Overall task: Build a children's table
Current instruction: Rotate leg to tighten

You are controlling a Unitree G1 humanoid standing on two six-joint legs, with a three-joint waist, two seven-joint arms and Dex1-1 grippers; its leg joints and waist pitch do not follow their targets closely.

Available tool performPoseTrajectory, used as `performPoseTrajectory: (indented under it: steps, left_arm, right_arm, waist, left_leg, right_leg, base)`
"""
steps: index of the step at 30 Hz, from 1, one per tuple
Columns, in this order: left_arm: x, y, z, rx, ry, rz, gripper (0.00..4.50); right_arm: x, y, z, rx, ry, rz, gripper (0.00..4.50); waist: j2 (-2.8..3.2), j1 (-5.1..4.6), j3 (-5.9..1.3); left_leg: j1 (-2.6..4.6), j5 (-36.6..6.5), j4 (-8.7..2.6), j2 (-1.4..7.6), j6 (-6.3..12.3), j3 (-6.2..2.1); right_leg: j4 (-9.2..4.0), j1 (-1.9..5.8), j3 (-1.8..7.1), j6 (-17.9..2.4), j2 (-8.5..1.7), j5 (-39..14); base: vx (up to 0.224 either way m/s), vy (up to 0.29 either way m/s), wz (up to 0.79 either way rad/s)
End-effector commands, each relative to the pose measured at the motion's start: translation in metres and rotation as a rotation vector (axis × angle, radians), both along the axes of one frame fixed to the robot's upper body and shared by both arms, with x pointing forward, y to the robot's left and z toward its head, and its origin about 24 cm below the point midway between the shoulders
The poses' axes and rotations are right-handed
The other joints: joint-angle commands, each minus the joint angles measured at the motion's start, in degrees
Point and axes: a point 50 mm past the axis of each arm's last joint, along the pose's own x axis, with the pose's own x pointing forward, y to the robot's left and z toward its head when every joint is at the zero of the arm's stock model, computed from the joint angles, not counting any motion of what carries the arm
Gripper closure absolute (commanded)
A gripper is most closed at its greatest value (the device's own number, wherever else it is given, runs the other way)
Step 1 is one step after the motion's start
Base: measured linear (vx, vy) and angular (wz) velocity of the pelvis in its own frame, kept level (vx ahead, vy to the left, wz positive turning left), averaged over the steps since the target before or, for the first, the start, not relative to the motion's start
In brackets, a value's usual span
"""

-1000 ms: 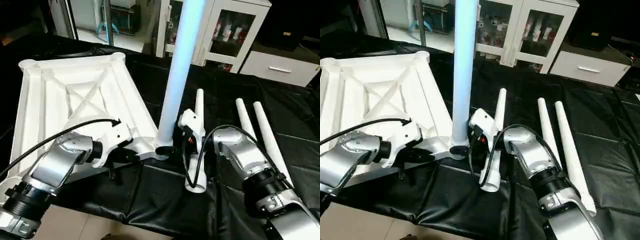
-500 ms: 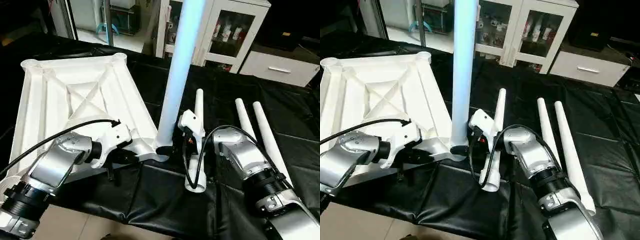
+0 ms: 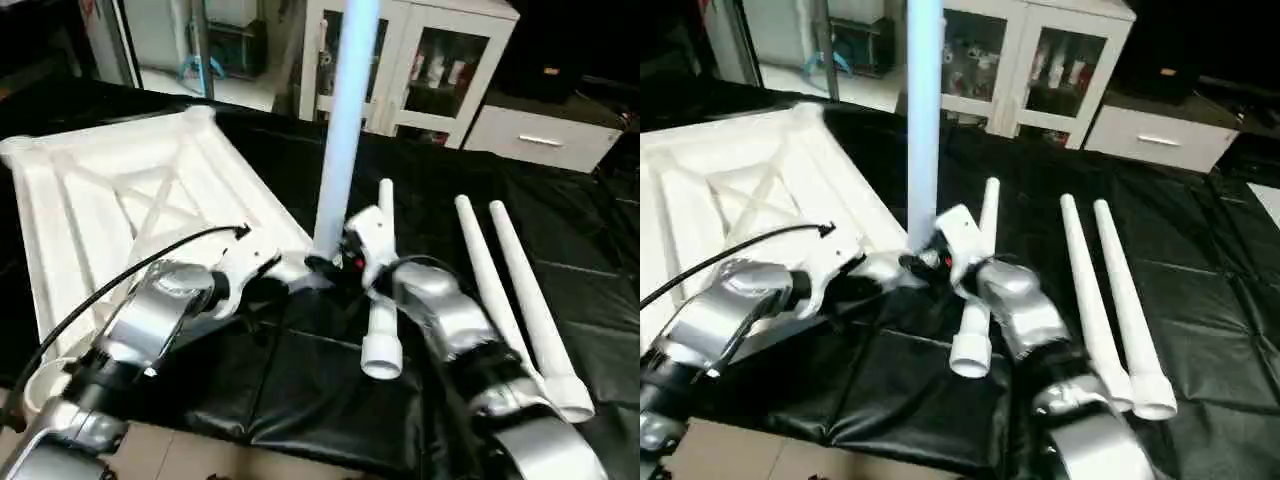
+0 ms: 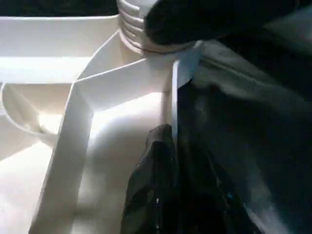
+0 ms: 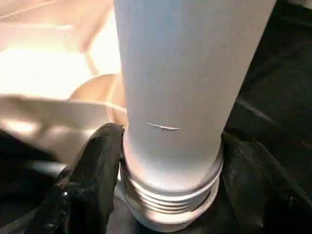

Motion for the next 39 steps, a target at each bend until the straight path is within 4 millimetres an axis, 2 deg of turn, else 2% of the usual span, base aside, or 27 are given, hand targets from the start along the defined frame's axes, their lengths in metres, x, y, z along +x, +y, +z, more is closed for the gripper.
performPoseTrajectory:
  steps: [1, 6, 9, 10, 11, 12, 13, 17, 18, 21, 23, 25, 26, 27, 28, 30, 32, 33, 34, 35, 36, 39]
  left_arm:
    - [0.015, -0.007, 0.018, -0.020, -0.104, 0.065, 4.50]
    - [0.026, -0.011, 0.019, 0.002, -0.131, 0.147, 4.50]
    - [0.026, -0.012, 0.019, 0.001, -0.128, 0.148, 4.50]
    - [0.025, -0.011, 0.018, 0.003, -0.122, 0.145, 4.50]
    - [0.025, -0.011, 0.017, 0.003, -0.122, 0.145, 4.50]
    - [0.023, -0.008, 0.015, 0.007, -0.114, 0.142, 4.50]
    - [0.023, -0.008, 0.015, 0.007, -0.114, 0.142, 4.50]
    - [0.020, -0.004, 0.013, 0.014, -0.102, 0.130, 4.50]
    - [0.018, -0.003, 0.012, 0.017, -0.101, 0.112, 4.50]
    - [0.015, -0.001, 0.013, 0.024, -0.117, 0.077, 4.50]
    - [0.014, 0.000, 0.013, 0.024, -0.118, 0.061, 4.50]
    - [0.009, 0.003, 0.011, 0.028, -0.114, 0.013, 4.50]
    - [0.005, 0.006, 0.010, 0.028, -0.098, -0.012, 4.50]
    - [0.001, 0.008, 0.009, 0.027, -0.087, -0.041, 4.50]
    - [-0.004, 0.010, 0.009, 0.030, -0.073, -0.071, 4.50]
    - [-0.005, 0.011, 0.008, 0.031, -0.068, -0.083, 4.50]
    - [-0.012, 0.013, 0.009, 0.023, -0.062, -0.155, 4.50]
    - [-0.014, 0.013, 0.009, 0.020, -0.060, -0.172, 4.50]
    - [-0.026, 0.013, 0.010, -0.003, -0.040, -0.276, 4.50]
    - [-0.026, 0.013, 0.010, -0.003, -0.040, -0.276, 4.50]
    - [-0.034, 0.014, 0.011, -0.016, -0.012, -0.341, 4.50]
    - [-0.039, 0.014, 0.011, -0.019, 0.006, -0.370, 4.50]
  right_arm:
    - [-0.011, 0.010, -0.028, -0.068, 0.110, -0.051, 1.80]
    - [-0.013, 0.032, -0.032, -0.105, 0.123, -0.200, 1.80]
    - [-0.015, 0.037, -0.034, -0.092, 0.139, -0.233, 1.80]
    - [-0.015, 0.043, -0.031, -0.061, 0.128, -0.221, 1.80]
    - [-0.015, 0.043, -0.031, -0.060, 0.128, -0.220, 1.80]
    - [-0.014, 0.050, -0.023, 0.058, 0.132, -0.160, 1.46]
    - [-0.014, 0.050, -0.023, 0.058, 0.132, -0.160, 1.25]
    - [-0.008, 0.049, -0.010, 0.123, 0.078, -0.133, 0.93]
    - [-0.005, 0.044, -0.004, 0.135, 0.053, -0.089, 0.84]
    - [-0.003, 0.032, -0.002, 0.114, 0.046, -0.019, 0.58]
    - [-0.004, 0.027, -0.001, 0.104, 0.044, 0.018, 0.46]
    - [-0.005, 0.014, 0.001, 0.095, 0.031, 0.091, 0.33]
    - [-0.005, 0.002, 0.005, 0.072, -0.007, 0.131, 0.10]
    - [-0.005, -0.005, 0.008, 0.072, -0.016, 0.150, 0.10]
    - [-0.005, -0.014, 0.011, 0.074, -0.021, 0.173, 0.02]
    - [-0.005, -0.018, 0.012, 0.077, -0.021, 0.182, 0.02]
    - [-0.006, -0.027, 0.016, 0.071, -0.030, 0.225, 0.02]
    - [-0.007, -0.029, 0.017, 0.069, -0.032, 0.235, 0.02]
    - [-0.010, -0.039, 0.021, 0.062, -0.038, 0.301, 0.02]
    - [-0.010, -0.039, 0.021, 0.062, -0.038, 0.301, 0.02]
    - [-0.014, -0.044, 0.022, 0.052, -0.033, 0.362, 0.02]
    - [-0.018, -0.048, 0.022, 0.039, -0.021, 0.416, 0.02]
  waist:
    - [1.21, -0.03, -3.13]
    - [0.93, -0.16, -3.18]
    - [1.15, 0.08, -3.10]
    - [0.86, 0.06, -3.17]
    - [0.98, 0.08, -3.17]
    - [1.03, 0.05, -3.15]
    - [1.00, 0.03, -3.10]
    - [1.13, -0.04, -3.16]
    - [1.17, -0.25, -3.23]
    - [1.32, -0.32, -3.21]
    - [1.34, -0.40, -3.29]
    - [1.38, -0.49, -3.36]
    - [1.60, -0.29, -3.43]
    - [1.56, -0.24, -3.43]
    - [1.80, -0.11, -3.47]
    - [1.68, 0.05, -3.35]
    - [1.70, 0.29, -3.30]
    - [1.82, 0.21, -3.23]
    - [1.74, 0.19, -3.17]
    - [1.84, 0.36, -3.19]
    - [2.18, 0.62, -3.06]
    - [2.09, 0.81, -2.95]
  left_leg:
    - [-0.04, -15.44, -4.54, 0.17, -2.35, 0.57]
    - [0.01, -16.46, -4.58, 0.15, -2.60, 0.56]
    - [0.16, -16.67, -4.61, 0.21, -2.35, 0.63]
    - [-0.07, -16.26, -4.66, 0.27, -2.06, 0.62]
    - [-0.16, -16.15, -4.66, 0.27, -2.00, 0.60]
    - [-0.18, -16.52, -4.69, 0.26, -1.71, 0.62]
    - [-0.21, -16.71, -4.71, 0.30, -1.60, 0.60]
    - [-0.43, -15.81, -4.75, 0.28, -1.20, 0.58]
    - [-0.79, -15.39, -4.77, 0.23, -1.20, 0.50]
    - [-0.70, -14.28, -4.77, 0.35, -0.86, 0.50]
    - [-0.77, -12.53, -4.71, 0.40, -0.37, 0.57]
    - [-0.73, -11.05, -4.66, 0.49, 0.10, 0.65]
    - [-0.56, -10.44, -4.58, 0.48, 0.23, 0.71]
    - [-0.54, -9.41, -4.55, 0.60, 0.51, 0.76]
    - [-0.40, -8.71, -4.52, 0.62, 0.74, 0.86]
    - [-0.21, -8.33, -4.50, 0.54, 1.11, 1.12]
    - [-0.09, -9.24, -4.52, 0.56, 0.90, 1.12]
    - [-0.30, -10.32, -4.65, 0.58, 0.76, 0.98]
    - [-0.18, -11.20, -4.70, 0.66, 0.55, 1.01]
    - [-0.09, -11.65, -4.73, 0.74, 0.58, 0.90]
    - [0.22, -12.24, -4.73, 0.86, 0.48, 1.12]
    - [0.25, -12.99, -4.78, 0.80, 0.25, 1.30]
  right_leg:
    - [-4.68, 2.57, 2.20, -7.81, -2.66, -20.50]
    - [-4.69, 2.37, 2.16, -6.98, -2.72, -20.57]
    - [-4.61, 2.21, 2.19, -6.95, -2.64, -19.07]
    - [-4.47, 2.39, 2.19, -7.15, -2.72, -18.08]
    - [-4.41, 2.46, 2.19, -7.28, -2.79, -17.92]
    - [-4.44, 2.53, 2.18, -7.28, -2.73, -17.89]
    - [-4.48, 2.53, 2.21, -7.23, -2.77, -18.04]
    - [-4.40, 2.72, 2.21, -7.73, -2.76, -17.37]
    - [-4.28, 3.12, 2.19, -7.92, -2.78, -16.93]
    - [-4.27, 3.14, 2.22, -8.39, -2.74, -15.58]
    - [-4.05, 3.31, 2.28, -9.26, -2.68, -12.70]
    - [-3.83, 3.52, 2.26, -10.39, -2.62, -10.30]
    - [-3.77, 3.50, 2.25, -10.63, -2.59, -9.37]
    - [-3.60, 3.54, 2.24, -11.24, -2.65, -7.62]
    - [-3.55, 3.54, 2.26, -11.94, -2.61, -6.13]
    - [-3.43, 3.30, 2.33, -13.09, -2.50, -4.98]
    - [-3.59, 3.34, 2.31, -13.11, -2.53, -6.13]
    - [-3.62, 3.53, 2.31, -12.84, -2.58, -7.36]
    - [-3.74, 3.36, 2.33, -12.49, -2.60, -8.74]
    - [-3.81, 3.45, 2.27, -12.41, -2.65, -9.18]
    - [-3.92, 3.12, 2.31, -12.50, -2.50, -9.15]
    - [-3.86, 2.94, 2.29, -12.73, -2.38, -9.62]
  base:
    - [0.000, 0.000, 0.00]
    - [0.000, 0.000, 0.00]
    - [0.000, 0.000, 0.00]
    - [0.000, 0.000, 0.00]
    - [0.000, 0.000, 0.00]
    - [0.000, 0.000, 0.00]
    - [0.000, 0.000, 0.00]
    - [0.000, 0.000, 0.00]
    - [0.000, 0.000, 0.00]
    - [0.000, 0.000, 0.00]
    - [0.000, 0.000, 0.00]
    - [0.000, 0.000, 0.00]
    - [0.000, 0.000, 0.00]
    - [0.000, 0.000, 0.00]
    - [0.000, 0.000, 0.00]
    - [0.000, 0.000, 0.00]
    - [0.000, 0.000, 0.00]
    - [0.000, 0.000, 0.00]
    - [0.000, 0.000, 0.00]
    - [0.000, 0.000, 0.00]
    - [0.000, 0.000, 0.00]
    - [0.000, 0.000, 0.00]
